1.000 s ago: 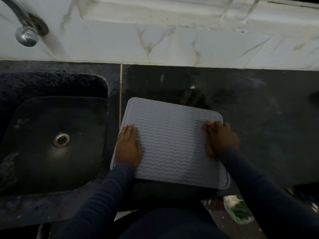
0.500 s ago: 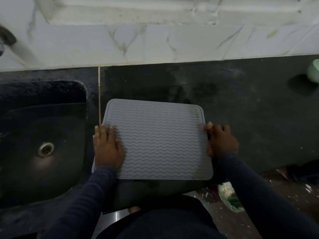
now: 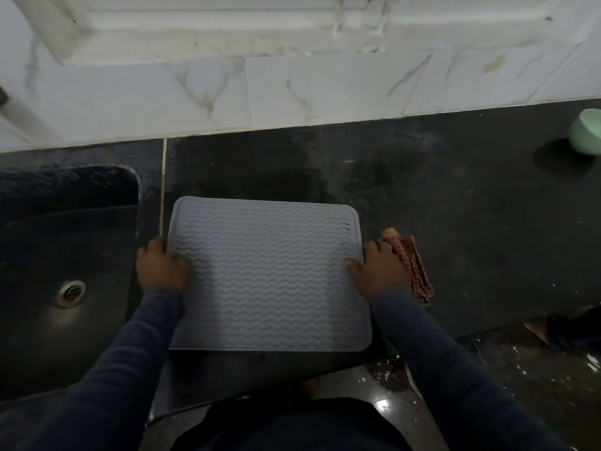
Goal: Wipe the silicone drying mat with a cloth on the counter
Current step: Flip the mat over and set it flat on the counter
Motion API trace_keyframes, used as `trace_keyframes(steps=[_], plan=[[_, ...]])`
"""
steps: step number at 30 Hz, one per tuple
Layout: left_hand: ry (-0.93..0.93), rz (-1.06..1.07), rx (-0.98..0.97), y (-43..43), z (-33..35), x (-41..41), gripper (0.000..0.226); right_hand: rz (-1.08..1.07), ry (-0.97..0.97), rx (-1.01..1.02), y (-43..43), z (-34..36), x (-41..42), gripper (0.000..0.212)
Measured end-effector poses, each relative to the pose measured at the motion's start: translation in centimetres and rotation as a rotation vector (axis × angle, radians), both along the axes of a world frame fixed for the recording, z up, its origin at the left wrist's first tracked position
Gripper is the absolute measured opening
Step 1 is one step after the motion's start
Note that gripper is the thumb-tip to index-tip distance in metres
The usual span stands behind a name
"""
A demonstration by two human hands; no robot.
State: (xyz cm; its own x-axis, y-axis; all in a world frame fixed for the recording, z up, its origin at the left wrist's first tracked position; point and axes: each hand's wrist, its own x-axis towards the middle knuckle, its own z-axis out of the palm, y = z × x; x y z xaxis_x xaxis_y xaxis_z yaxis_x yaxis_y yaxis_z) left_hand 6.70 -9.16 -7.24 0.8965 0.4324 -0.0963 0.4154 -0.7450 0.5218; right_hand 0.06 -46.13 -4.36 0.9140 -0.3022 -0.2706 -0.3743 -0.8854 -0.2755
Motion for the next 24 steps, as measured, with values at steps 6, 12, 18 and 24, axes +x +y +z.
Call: trace_keyframes(steps=[6,12,18,24], plan=[[0.127,-0.144,0.226,0.1,0.2,-0.3,0.027,-0.095,0.148,0.195,0.5,-0.1,1.6,0.040],[0.084,-0.277,0.157,2.5,1.2,0.6,0.027,-0.198,-0.035,0.434,1.8,0.9,2.4,0.030],[-0.151,-0.316,-0.059,2.8,3.1,0.0,0.030,-0.181,-0.116,0.595,1.0,4.0,3.9,0.040],[-0.354,-0.372,-0.371,1.9,8.3,0.2,0.014,0.058,-0.293,0.644,1.2,11.0,6.6,0.042]])
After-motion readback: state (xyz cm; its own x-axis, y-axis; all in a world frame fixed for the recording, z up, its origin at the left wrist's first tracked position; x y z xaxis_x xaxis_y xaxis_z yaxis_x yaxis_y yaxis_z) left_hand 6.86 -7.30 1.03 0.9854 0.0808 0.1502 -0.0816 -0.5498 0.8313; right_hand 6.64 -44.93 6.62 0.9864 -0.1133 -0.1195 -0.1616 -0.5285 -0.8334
